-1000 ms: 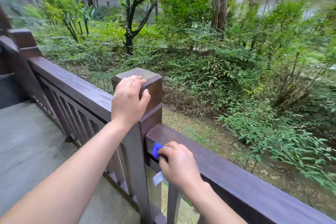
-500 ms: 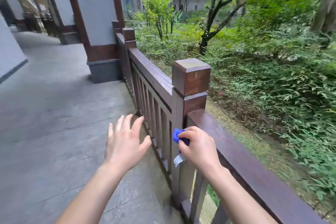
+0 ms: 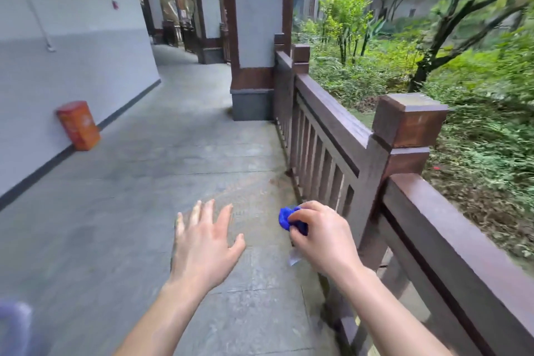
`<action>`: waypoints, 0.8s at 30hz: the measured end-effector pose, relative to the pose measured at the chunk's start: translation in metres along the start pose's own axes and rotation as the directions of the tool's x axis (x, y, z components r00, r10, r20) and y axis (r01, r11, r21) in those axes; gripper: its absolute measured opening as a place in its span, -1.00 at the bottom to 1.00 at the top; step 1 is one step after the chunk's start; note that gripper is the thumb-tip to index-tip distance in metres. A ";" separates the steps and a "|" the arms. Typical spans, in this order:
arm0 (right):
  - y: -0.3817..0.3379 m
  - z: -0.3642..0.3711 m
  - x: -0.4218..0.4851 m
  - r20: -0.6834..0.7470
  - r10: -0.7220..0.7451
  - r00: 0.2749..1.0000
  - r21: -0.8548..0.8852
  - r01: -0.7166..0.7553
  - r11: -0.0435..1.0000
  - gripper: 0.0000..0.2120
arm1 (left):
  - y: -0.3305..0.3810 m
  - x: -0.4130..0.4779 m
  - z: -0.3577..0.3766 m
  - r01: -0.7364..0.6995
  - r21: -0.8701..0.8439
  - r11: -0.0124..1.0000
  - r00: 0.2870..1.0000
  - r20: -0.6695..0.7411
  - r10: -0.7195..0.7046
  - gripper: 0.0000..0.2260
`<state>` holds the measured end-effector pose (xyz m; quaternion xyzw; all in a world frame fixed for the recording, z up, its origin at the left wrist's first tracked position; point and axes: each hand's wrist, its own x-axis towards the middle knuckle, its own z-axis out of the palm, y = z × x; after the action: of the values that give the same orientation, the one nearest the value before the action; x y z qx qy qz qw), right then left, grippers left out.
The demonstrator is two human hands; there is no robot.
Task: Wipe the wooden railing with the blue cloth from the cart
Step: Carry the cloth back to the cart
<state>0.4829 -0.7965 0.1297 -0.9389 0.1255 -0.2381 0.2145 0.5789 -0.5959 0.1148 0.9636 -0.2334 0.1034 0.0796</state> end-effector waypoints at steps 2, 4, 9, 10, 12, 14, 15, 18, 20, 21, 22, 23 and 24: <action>-0.022 0.008 -0.009 0.013 -0.008 1.000 -0.004 0.008 1.000 -0.85 | -0.022 -0.017 -0.005 0.019 0.015 1.000 1.000 0.011 -0.019 -0.43; -0.042 0.013 -0.018 0.024 -0.020 1.000 -0.009 0.020 1.000 -0.85 | -0.042 -0.033 -0.010 0.039 0.040 0.998 0.999 0.028 -0.040 -0.42; -0.082 0.019 -0.040 0.082 -0.077 0.994 0.022 0.075 0.997 -0.86 | -0.073 -0.076 -0.023 0.107 0.037 0.994 0.993 0.040 -0.109 -0.41; -0.088 0.019 -0.044 0.091 -0.090 0.992 0.034 0.088 0.996 -0.86 | -0.076 -0.086 -0.025 0.122 0.043 0.992 0.992 0.039 -0.123 -0.42; -0.098 0.018 -0.051 0.114 -0.129 0.985 0.051 0.124 0.991 -0.85 | -0.079 -0.105 -0.030 0.155 0.044 0.987 0.987 0.024 -0.156 -0.42; -0.106 0.017 -0.057 0.139 -0.186 0.973 0.064 0.178 0.982 -0.84 | -0.080 -0.124 -0.036 0.196 0.035 0.980 0.981 0.002 -0.196 -0.41; -0.109 0.017 -0.060 0.150 -0.218 0.964 0.074 0.209 0.975 -0.83 | -0.080 -0.134 -0.038 0.223 0.036 0.974 0.975 -0.005 -0.223 -0.42; -0.115 0.017 -0.070 0.188 -0.305 0.934 0.121 0.286 0.951 -0.83 | -0.077 -0.165 -0.040 0.317 0.058 0.947 0.948 -0.009 -0.317 -0.43; -0.118 0.017 -0.080 0.219 -0.355 0.909 0.162 0.325 0.932 -0.83 | -0.072 -0.188 -0.041 0.377 0.058 0.924 0.926 -0.012 -0.377 -0.43; -0.119 0.017 -0.083 0.225 -0.375 0.899 0.176 0.341 0.924 -0.83 | -0.070 -0.198 -0.042 0.399 0.057 0.915 0.917 -0.012 -0.399 -0.43; -0.119 0.017 -0.089 0.234 -0.401 0.886 0.192 0.362 0.912 -0.83 | -0.066 -0.211 -0.044 0.432 0.060 0.900 0.902 -0.008 -0.433 -0.43; -0.120 0.017 -0.094 0.241 -0.423 0.873 0.209 0.379 0.902 -0.82 | -0.063 -0.222 -0.045 0.462 0.064 0.885 0.886 -0.003 -0.463 -0.43; -0.120 0.018 -0.099 0.247 -0.442 0.862 0.228 0.392 0.892 -0.82 | -0.060 -0.235 -0.046 0.489 0.071 0.870 0.872 -0.001 -0.490 -0.43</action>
<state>0.4228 -0.6517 0.1322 -0.9466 -0.1349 -0.1472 0.2530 0.3953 -0.4323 0.0974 0.9943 0.0210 0.0799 0.0680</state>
